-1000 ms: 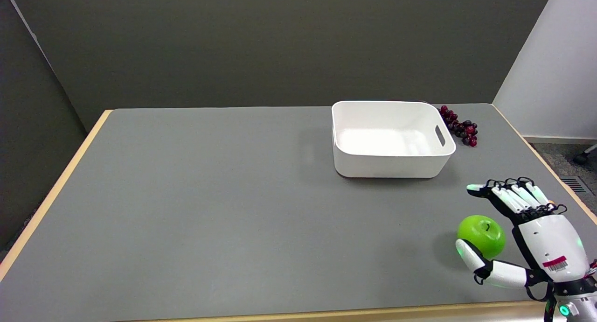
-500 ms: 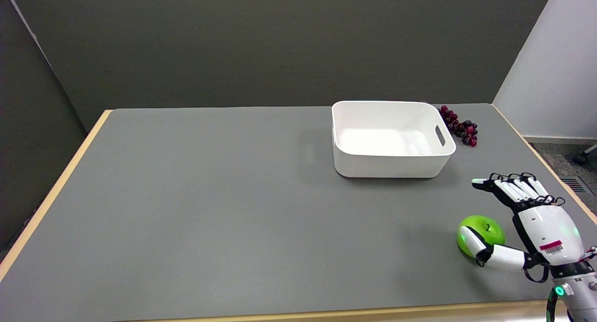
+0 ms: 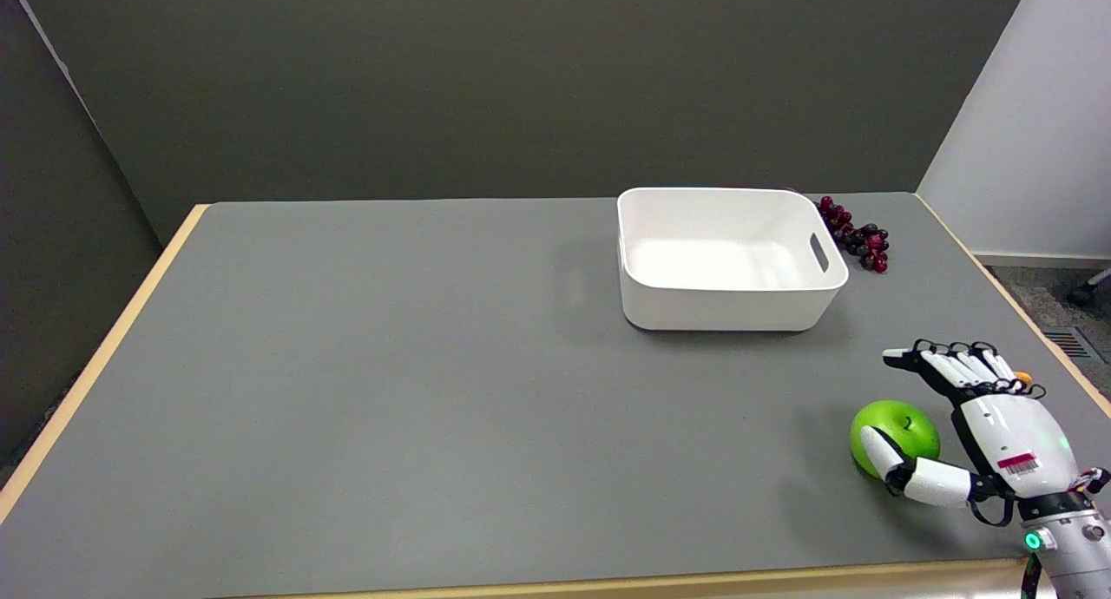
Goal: Pick up the green apple.
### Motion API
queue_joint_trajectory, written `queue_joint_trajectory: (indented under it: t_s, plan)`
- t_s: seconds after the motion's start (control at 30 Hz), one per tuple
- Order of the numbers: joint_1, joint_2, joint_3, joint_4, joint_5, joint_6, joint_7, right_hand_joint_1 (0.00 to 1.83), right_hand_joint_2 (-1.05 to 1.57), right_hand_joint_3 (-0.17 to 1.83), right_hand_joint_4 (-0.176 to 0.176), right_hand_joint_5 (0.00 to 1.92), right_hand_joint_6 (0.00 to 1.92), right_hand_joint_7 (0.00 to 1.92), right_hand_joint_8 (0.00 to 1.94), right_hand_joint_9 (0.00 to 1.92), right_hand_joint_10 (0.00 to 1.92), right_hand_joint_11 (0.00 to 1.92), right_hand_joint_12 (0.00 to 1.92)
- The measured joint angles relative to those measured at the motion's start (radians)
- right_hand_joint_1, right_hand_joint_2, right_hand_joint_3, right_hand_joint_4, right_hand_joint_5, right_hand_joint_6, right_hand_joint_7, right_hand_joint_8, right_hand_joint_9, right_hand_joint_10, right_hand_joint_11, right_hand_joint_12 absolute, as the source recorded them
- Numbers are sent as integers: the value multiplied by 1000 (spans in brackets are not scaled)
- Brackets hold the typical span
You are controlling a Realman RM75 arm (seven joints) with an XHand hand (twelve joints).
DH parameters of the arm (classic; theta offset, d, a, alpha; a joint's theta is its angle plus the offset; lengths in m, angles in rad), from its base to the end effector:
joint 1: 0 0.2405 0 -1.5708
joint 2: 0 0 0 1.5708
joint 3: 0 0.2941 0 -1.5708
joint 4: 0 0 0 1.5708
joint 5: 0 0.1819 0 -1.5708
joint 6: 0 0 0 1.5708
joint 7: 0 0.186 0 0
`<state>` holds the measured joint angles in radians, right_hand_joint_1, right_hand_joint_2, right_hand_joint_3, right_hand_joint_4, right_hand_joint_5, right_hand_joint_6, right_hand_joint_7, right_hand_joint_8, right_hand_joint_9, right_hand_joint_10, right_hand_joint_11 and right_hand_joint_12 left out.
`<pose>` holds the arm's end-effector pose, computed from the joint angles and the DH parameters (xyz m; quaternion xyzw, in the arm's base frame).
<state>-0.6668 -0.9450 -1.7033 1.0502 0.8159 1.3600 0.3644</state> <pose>-0.3096 -0.0984 0.4930 0.6174 0.0078 0.1715 0.7677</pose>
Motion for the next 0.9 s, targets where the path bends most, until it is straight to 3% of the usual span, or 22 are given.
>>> queue_joint_trajectory:
  t_s: [0.43, 0.9]
  plan:
    - [26, -29, -21, -45, 9, -20, 30, 346, 564, 856, 32, 340, 636, 434, 509, 266, 873, 65, 1300]
    - [48, -39, -37, -65, 3, -25, 41, 440, 604, 838, 21, 384, 724, 519, 598, 376, 1026, 190, 1409]
